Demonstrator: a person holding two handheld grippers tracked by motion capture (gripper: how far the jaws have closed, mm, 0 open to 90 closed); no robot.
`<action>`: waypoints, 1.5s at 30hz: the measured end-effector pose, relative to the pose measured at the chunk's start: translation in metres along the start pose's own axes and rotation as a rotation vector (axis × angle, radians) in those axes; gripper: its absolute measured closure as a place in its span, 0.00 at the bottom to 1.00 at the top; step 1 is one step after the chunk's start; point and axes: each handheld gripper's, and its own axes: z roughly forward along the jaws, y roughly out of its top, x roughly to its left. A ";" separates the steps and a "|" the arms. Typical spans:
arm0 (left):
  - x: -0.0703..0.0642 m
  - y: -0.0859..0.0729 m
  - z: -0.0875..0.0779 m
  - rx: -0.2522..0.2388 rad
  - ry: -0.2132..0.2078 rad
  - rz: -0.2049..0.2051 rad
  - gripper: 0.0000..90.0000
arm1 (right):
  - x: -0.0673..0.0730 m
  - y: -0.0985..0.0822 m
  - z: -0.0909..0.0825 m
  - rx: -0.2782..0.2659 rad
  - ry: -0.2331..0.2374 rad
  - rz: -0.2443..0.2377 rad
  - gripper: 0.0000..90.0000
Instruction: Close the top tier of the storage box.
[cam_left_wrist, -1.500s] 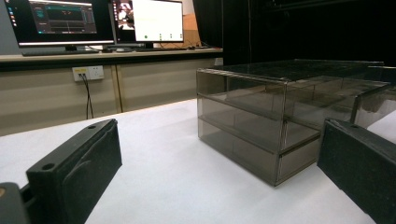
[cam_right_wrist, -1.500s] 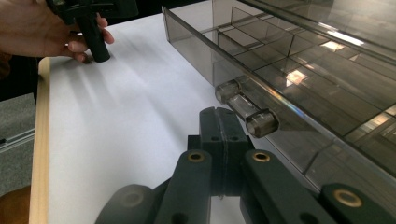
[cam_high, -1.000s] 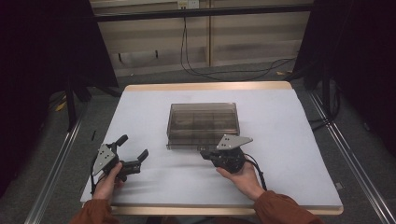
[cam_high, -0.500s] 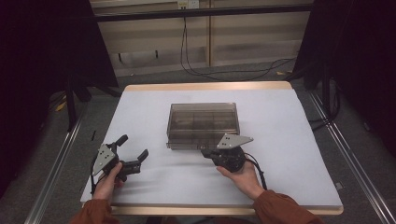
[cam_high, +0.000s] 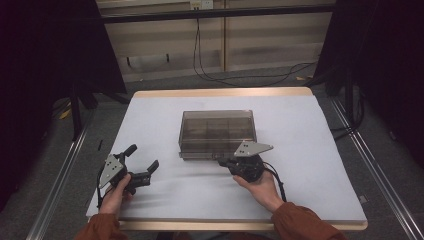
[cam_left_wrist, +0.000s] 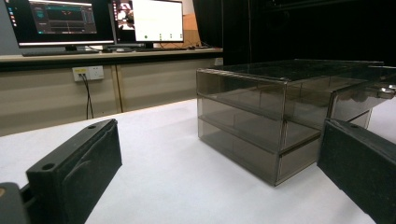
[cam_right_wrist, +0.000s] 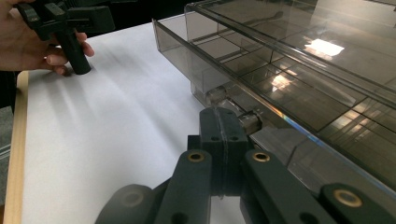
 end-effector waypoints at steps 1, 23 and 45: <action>0.000 0.000 0.000 0.000 0.000 0.000 0.00 | 0.000 0.000 0.000 0.001 -0.001 -0.001 1.00; 0.000 0.000 0.000 0.000 0.000 -0.001 0.00 | -0.003 0.003 0.004 -0.002 -0.005 -0.001 1.00; 0.000 0.000 0.000 0.000 0.000 -0.001 0.00 | -0.008 0.003 0.006 -0.009 -0.016 0.013 1.00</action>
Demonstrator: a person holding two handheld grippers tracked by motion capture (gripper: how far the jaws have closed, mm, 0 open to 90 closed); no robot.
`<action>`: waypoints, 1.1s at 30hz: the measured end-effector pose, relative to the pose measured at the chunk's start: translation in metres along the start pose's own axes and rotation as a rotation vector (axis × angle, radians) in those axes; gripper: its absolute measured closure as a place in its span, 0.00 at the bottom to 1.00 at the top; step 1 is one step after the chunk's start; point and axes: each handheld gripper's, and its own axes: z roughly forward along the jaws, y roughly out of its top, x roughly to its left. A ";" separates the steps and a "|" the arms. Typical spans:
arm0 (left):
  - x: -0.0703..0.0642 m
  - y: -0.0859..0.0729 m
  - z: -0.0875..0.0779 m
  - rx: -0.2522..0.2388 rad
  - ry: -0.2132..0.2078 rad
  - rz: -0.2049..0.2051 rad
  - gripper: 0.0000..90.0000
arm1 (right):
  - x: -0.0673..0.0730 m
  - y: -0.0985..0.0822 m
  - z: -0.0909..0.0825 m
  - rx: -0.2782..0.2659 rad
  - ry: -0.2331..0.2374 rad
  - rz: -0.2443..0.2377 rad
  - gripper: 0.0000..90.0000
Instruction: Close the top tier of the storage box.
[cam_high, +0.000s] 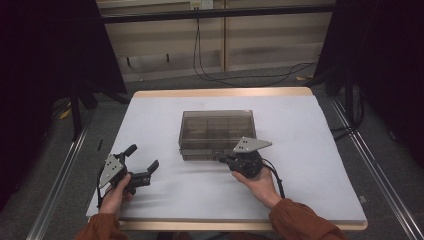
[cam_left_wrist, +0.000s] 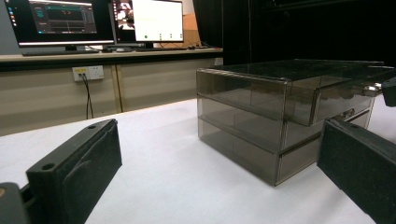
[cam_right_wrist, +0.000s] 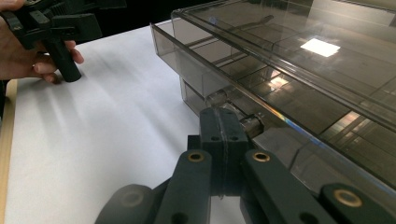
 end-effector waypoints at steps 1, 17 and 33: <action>0.000 0.000 0.000 0.000 0.000 -0.001 0.00 | 0.000 0.000 0.000 -0.001 0.002 0.002 1.00; 0.000 0.000 0.000 0.000 0.000 0.000 0.00 | -0.002 0.002 0.002 0.003 -0.005 -0.008 1.00; 0.000 0.000 0.000 0.000 0.000 0.000 0.00 | -0.006 0.001 0.006 -0.002 -0.025 -0.012 1.00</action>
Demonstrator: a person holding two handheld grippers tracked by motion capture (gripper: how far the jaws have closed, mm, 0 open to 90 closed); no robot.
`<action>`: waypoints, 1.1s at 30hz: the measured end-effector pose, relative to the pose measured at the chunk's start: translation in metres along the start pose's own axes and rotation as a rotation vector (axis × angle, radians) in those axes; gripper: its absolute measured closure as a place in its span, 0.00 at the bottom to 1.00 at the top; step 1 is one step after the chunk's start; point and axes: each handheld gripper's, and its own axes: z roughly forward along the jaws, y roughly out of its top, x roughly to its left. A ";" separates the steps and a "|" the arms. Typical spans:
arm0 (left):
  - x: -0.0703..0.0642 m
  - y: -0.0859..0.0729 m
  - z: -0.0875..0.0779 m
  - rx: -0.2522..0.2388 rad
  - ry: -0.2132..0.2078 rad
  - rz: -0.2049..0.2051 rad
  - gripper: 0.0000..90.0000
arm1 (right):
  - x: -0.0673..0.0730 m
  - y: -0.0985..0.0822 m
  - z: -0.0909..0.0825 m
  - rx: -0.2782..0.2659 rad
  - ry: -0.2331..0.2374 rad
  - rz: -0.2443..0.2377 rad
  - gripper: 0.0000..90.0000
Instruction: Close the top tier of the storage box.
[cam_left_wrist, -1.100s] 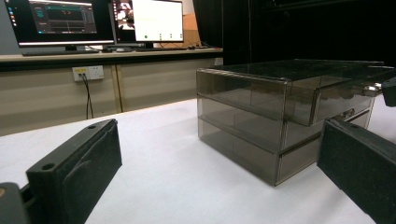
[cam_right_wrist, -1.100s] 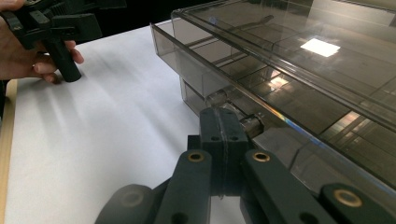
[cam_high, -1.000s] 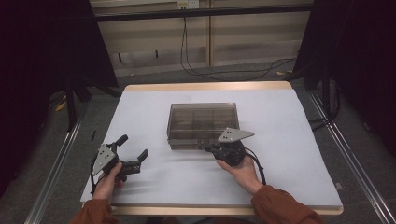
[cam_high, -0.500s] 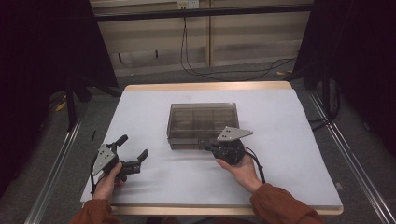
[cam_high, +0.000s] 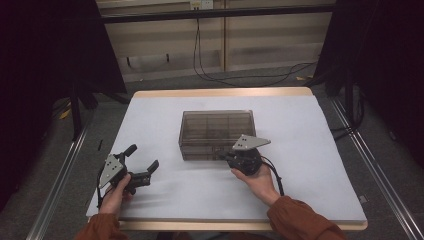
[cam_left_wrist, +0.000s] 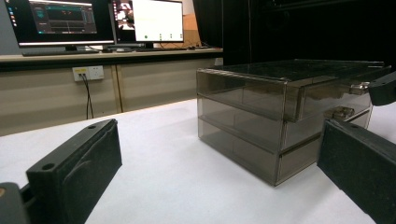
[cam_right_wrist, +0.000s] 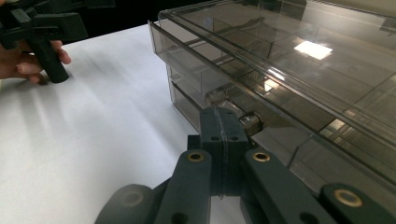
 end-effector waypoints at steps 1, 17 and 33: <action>0.000 0.000 0.000 0.000 0.000 0.000 0.00 | 0.000 -0.001 0.001 -0.007 0.002 -0.001 1.00; 0.000 0.000 0.000 0.000 -0.001 -0.001 0.00 | -0.007 -0.003 0.002 -0.034 -0.034 0.006 1.00; 0.000 0.000 0.000 0.000 -0.001 0.000 0.00 | -0.006 -0.004 0.004 0.005 -0.008 0.037 1.00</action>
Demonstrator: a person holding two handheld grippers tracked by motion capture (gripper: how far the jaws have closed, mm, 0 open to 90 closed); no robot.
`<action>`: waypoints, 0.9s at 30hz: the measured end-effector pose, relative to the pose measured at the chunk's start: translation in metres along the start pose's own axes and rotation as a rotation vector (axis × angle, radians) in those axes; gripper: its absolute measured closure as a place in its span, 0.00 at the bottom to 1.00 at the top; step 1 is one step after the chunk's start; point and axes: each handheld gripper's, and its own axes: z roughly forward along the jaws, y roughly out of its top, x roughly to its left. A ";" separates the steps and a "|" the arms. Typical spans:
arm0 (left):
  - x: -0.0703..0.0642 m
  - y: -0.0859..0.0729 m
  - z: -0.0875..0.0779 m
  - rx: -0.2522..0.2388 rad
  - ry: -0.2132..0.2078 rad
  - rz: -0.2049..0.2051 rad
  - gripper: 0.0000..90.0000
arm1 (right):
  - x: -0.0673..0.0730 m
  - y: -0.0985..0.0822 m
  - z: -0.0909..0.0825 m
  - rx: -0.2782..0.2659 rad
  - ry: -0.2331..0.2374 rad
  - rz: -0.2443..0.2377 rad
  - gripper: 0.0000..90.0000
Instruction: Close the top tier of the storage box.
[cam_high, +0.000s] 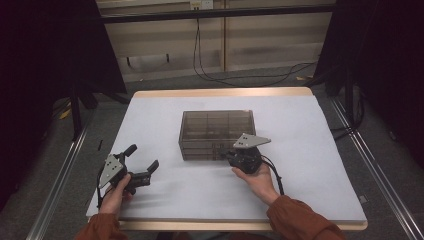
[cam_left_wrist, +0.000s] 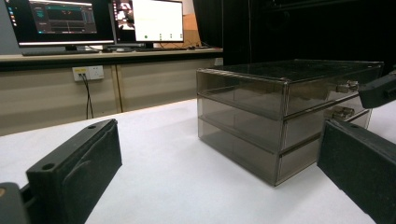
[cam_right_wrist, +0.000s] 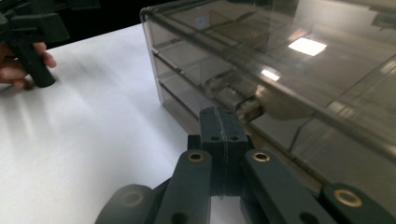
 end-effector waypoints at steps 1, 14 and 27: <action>0.000 0.000 0.000 0.000 0.000 0.000 0.00 | 0.000 -0.001 0.000 0.001 0.017 0.000 1.00; 0.000 0.000 0.000 0.000 0.003 0.001 0.00 | -0.009 -0.006 -0.042 0.022 0.024 0.025 0.77; 0.000 0.000 0.000 -0.001 0.003 0.002 0.00 | -0.013 -0.017 -0.079 -0.022 -0.009 0.060 0.52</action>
